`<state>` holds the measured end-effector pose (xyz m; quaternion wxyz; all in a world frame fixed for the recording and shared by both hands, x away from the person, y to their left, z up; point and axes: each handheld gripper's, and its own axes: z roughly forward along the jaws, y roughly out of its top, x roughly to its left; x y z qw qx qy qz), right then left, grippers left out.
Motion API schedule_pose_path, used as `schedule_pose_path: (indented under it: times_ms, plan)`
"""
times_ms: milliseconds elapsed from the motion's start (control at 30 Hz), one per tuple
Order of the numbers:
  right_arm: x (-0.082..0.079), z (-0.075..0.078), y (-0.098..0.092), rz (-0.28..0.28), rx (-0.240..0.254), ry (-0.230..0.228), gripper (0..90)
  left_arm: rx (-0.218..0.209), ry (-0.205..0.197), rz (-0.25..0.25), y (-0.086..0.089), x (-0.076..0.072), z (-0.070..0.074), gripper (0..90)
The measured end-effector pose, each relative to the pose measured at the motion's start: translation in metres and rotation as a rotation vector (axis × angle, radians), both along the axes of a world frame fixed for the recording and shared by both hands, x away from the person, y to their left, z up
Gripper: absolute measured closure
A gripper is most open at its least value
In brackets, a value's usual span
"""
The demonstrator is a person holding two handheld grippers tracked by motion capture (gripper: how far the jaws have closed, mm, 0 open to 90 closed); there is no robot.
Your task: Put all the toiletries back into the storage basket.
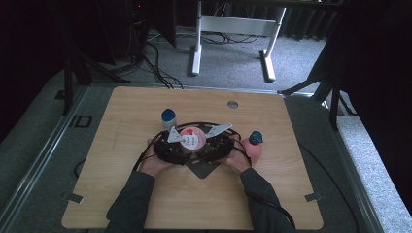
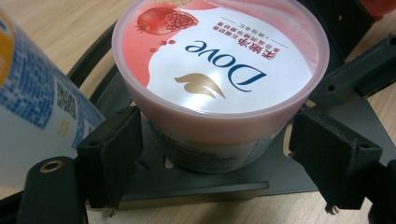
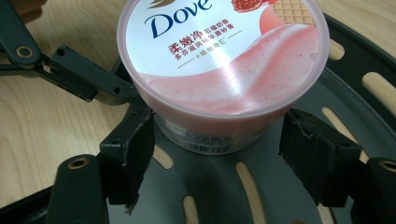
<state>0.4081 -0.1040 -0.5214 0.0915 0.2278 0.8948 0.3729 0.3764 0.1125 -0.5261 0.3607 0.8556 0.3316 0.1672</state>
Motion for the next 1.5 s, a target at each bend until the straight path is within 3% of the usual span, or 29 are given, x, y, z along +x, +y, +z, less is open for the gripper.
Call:
schedule_pose_path:
  times_ms: [300, 500, 567, 633, 700, 800, 967, 1033, 1300, 1500]
  plan:
    - [0.000, 0.000, 0.001, -0.001, -0.003, -0.003, 28.9, -0.004, 0.018, 0.017, 0.004, -0.003, 0.000, 23.2]
    - [-0.005, 0.000, -0.002, -0.039, 0.004, 0.004, 33.5, -0.017, 0.016, 0.024, 0.006, -0.009, 0.000, 27.0]
    - [-0.009, 0.001, -0.003, -0.042, 0.023, 0.004, 35.5, -0.024, 0.013, 0.027, 0.007, -0.010, 0.000, 28.9]
    - [-0.013, 0.001, -0.004, -0.047, 0.024, -0.004, 37.8, -0.062, 0.006, 0.039, 0.012, -0.012, 0.002, 33.1]
    - [-0.016, 0.000, -0.004, -0.052, 0.013, -0.009, 40.1, -0.075, -0.001, 0.044, 0.013, -0.015, 0.006, 36.2]
    - [-0.019, 0.000, -0.004, -0.046, 0.013, -0.008, 42.5, -0.072, -0.010, 0.048, 0.014, -0.019, 0.009, 38.3]
    - [-0.026, -0.001, -0.004, -0.045, 0.014, -0.024, 50.9, -0.095, -0.046, 0.029, 0.012, -0.033, 0.011, 46.7]
    - [-0.029, 0.000, -0.005, -0.031, 0.023, -0.032, 60.8, -0.109, -0.058, 0.009, 0.009, -0.040, 0.011, 50.0]
    - [-0.031, -0.001, -0.005, -0.018, 0.035, -0.049, 79.6, -0.077, -0.061, -0.057, -0.007, -0.051, 0.007, 64.5]
    - [-0.031, 0.000, -0.004, -0.014, 0.042, -0.056, 87.6, -0.024, -0.037, -0.095, -0.026, -0.053, -0.010, 77.7]
